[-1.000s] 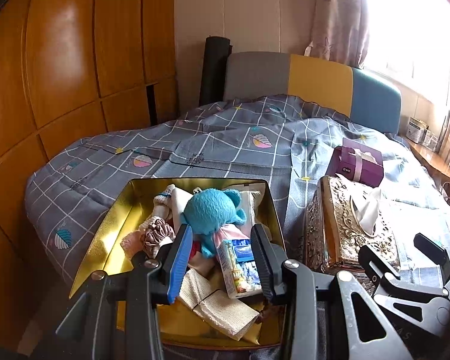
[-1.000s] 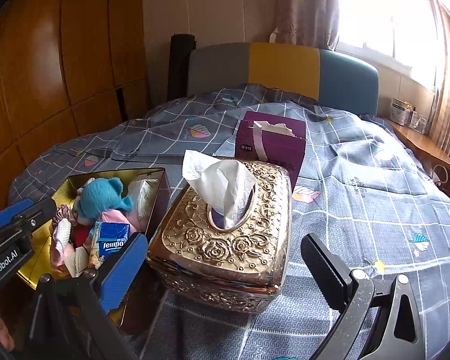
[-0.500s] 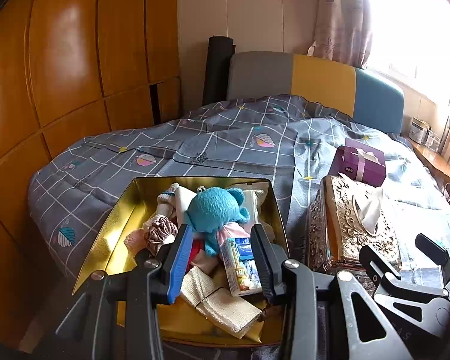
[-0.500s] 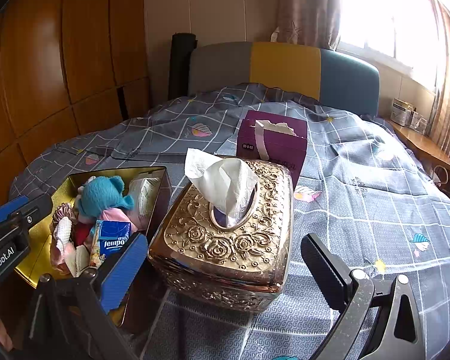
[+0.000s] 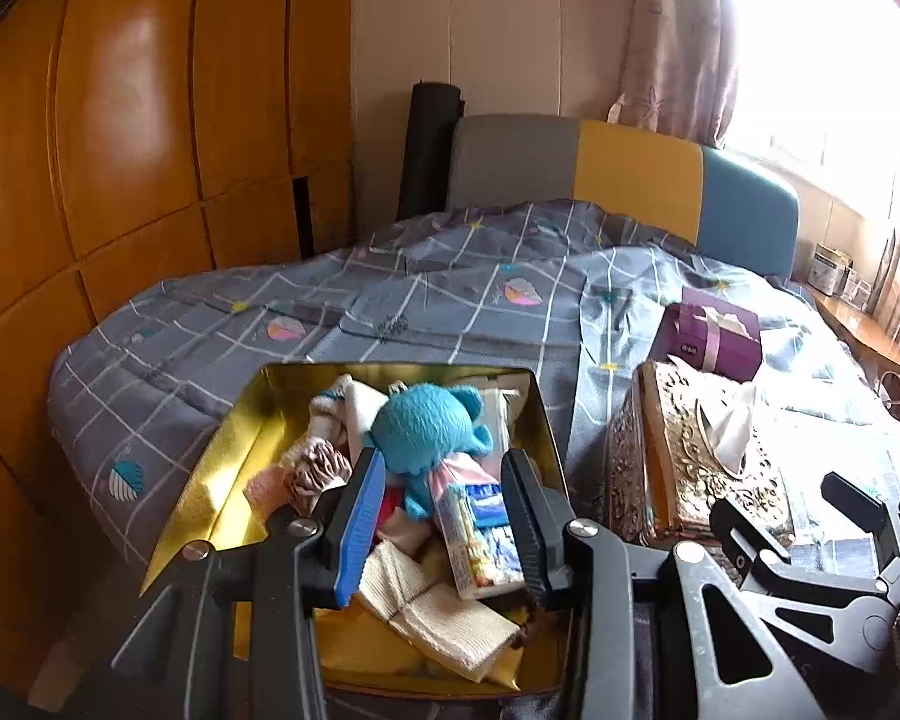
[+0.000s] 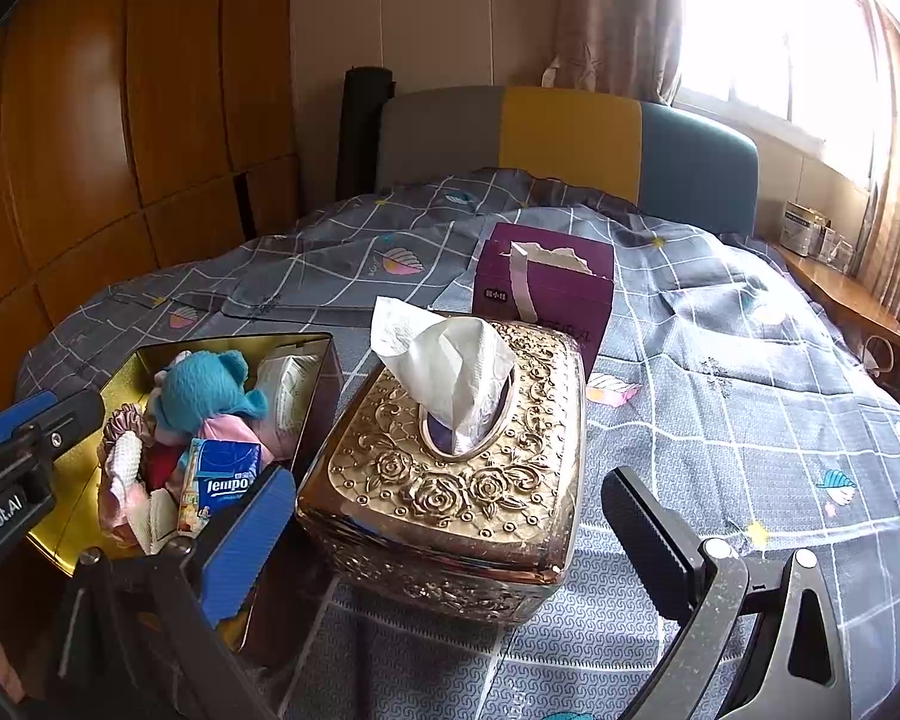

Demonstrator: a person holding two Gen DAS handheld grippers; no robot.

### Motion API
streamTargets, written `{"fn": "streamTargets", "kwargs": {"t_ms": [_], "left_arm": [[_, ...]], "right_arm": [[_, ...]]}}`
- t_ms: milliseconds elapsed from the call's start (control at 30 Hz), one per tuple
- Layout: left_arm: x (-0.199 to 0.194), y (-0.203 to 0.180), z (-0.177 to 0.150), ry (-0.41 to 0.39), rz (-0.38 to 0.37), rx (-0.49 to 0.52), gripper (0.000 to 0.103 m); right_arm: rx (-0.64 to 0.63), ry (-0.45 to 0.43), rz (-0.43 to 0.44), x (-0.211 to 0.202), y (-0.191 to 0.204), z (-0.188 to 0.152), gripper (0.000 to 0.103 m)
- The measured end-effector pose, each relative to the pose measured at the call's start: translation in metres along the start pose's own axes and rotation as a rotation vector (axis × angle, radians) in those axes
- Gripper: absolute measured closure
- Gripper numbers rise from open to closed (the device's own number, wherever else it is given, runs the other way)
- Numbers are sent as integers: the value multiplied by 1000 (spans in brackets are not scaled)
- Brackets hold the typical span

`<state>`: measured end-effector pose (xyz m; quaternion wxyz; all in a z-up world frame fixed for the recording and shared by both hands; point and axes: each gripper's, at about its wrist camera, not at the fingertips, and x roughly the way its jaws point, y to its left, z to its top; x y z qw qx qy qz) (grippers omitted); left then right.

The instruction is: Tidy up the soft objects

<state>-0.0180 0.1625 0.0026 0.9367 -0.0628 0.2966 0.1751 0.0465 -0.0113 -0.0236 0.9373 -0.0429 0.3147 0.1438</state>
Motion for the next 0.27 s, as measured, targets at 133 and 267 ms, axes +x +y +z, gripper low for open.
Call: {"fn": "streamTargets", "kwargs": {"t_ms": [133, 267], "left_arm": [[-3, 6, 3, -36, -19, -23, 63], [1, 8, 4, -18, -27, -13, 63]], "right_arm": [[1, -1, -3, 0, 1, 0, 0], [4, -9, -1, -1, 0, 1, 0]]}}
